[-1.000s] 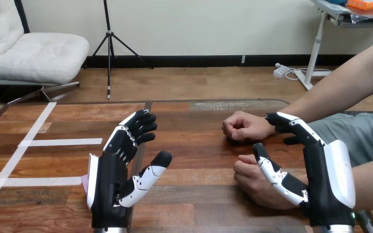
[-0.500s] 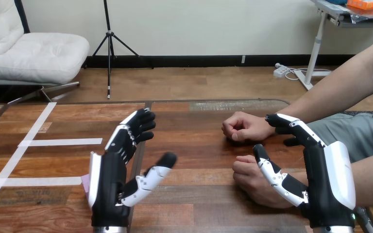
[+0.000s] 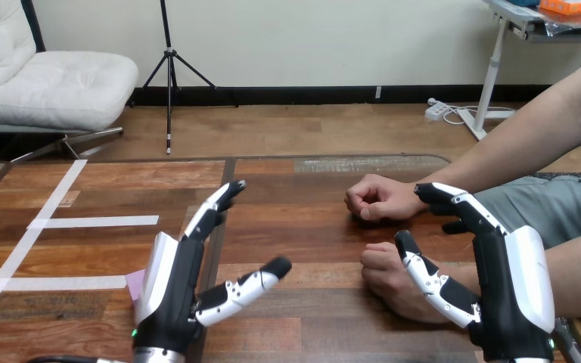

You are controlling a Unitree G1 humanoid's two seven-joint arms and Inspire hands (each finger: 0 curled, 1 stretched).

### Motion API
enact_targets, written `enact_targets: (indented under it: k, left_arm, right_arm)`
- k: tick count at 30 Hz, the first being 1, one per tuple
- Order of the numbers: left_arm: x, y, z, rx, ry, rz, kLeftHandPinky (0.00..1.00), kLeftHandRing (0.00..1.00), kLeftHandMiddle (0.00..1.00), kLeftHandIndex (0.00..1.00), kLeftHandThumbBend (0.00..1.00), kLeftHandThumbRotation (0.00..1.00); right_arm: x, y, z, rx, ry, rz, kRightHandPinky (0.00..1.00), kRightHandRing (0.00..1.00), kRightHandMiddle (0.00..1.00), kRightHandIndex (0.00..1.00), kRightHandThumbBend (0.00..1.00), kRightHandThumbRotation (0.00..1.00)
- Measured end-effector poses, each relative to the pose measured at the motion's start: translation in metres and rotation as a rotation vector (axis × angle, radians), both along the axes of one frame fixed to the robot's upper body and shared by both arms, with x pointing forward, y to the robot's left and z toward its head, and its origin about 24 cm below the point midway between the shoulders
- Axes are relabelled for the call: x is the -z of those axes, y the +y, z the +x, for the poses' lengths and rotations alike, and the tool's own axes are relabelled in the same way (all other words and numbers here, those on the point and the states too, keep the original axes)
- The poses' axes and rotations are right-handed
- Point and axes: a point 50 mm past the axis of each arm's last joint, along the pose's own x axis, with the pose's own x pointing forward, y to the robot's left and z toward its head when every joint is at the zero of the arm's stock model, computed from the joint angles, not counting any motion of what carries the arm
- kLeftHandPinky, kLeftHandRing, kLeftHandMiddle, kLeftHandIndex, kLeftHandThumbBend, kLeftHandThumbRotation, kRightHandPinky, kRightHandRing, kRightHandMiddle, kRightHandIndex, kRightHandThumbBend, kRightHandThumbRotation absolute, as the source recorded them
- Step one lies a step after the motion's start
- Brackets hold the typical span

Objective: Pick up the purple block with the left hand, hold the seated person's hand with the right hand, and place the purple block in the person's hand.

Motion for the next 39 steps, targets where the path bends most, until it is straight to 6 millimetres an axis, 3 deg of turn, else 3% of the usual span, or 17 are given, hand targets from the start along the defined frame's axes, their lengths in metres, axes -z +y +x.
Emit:
enact_targets:
  k: [16,39]
  left_arm:
    - [0.003,0.026,-0.01,-0.084,0.133,0.347,1.0,1.0,1.0,1.0,0.78,0.66]
    - [-0.031,0.039,-0.007,-0.169,0.06,0.602,1.0,0.99,1.0,0.99,0.79,0.69]
  right_arm:
    - [0.002,0.0,-0.002,0.002,0.009,-0.001,0.64,0.72,0.74,0.73,0.42,0.37]
    - [0.001,0.0,-0.001,0.001,0.007,-0.002,0.64,0.72,0.74,0.73,0.41,0.37]
